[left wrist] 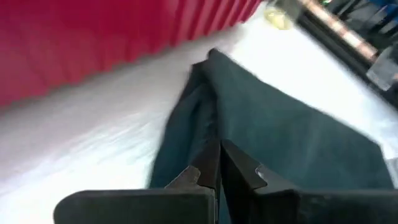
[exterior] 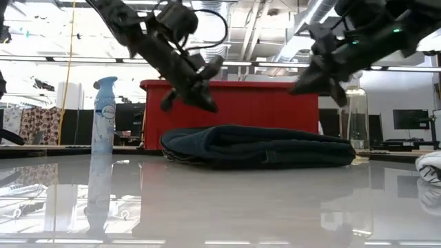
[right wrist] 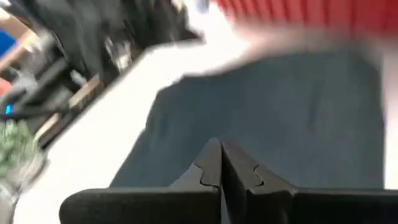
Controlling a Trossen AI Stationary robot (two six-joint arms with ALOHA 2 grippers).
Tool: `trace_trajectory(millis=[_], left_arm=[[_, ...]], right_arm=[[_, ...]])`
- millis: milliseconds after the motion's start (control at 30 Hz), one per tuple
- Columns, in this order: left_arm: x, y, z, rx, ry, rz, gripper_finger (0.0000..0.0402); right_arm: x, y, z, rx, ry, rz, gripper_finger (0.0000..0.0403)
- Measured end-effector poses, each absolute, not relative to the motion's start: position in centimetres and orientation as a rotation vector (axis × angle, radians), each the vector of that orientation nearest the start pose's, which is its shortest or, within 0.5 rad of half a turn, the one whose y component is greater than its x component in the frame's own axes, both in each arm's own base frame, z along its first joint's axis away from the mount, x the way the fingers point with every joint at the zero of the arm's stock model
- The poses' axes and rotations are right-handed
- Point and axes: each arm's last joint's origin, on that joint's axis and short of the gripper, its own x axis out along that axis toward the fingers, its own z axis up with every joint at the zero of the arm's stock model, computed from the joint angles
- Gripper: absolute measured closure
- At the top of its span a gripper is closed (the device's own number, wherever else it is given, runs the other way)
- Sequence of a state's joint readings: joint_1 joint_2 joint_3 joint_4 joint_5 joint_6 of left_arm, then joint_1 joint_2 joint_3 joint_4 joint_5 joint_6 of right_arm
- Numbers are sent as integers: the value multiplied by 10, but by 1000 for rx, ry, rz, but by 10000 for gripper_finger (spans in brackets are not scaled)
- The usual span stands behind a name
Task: Fold laundry
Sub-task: Stack the white-patterned shirt on top of the dark blue pants
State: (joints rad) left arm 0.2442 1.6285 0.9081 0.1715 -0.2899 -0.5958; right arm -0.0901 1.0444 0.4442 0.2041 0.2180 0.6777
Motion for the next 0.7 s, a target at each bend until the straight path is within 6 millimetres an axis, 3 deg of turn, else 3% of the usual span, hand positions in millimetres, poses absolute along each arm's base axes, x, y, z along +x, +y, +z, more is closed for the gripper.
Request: trace_trajectory(millis=[133, 300, 500, 700], left_arm=[[319, 77, 218, -486, 411, 650, 401], [316, 58, 235, -496, 378, 520, 401], [321, 37, 246, -515, 354, 277, 376], [327, 8, 256, -479, 296, 38, 304]], right_arm=[[201, 6, 193, 775, 435, -422, 378], [182, 44, 184, 782, 669, -418, 378], [172, 74, 204, 714, 962, -155, 370], [152, 94, 218, 646, 1201, -45, 351]])
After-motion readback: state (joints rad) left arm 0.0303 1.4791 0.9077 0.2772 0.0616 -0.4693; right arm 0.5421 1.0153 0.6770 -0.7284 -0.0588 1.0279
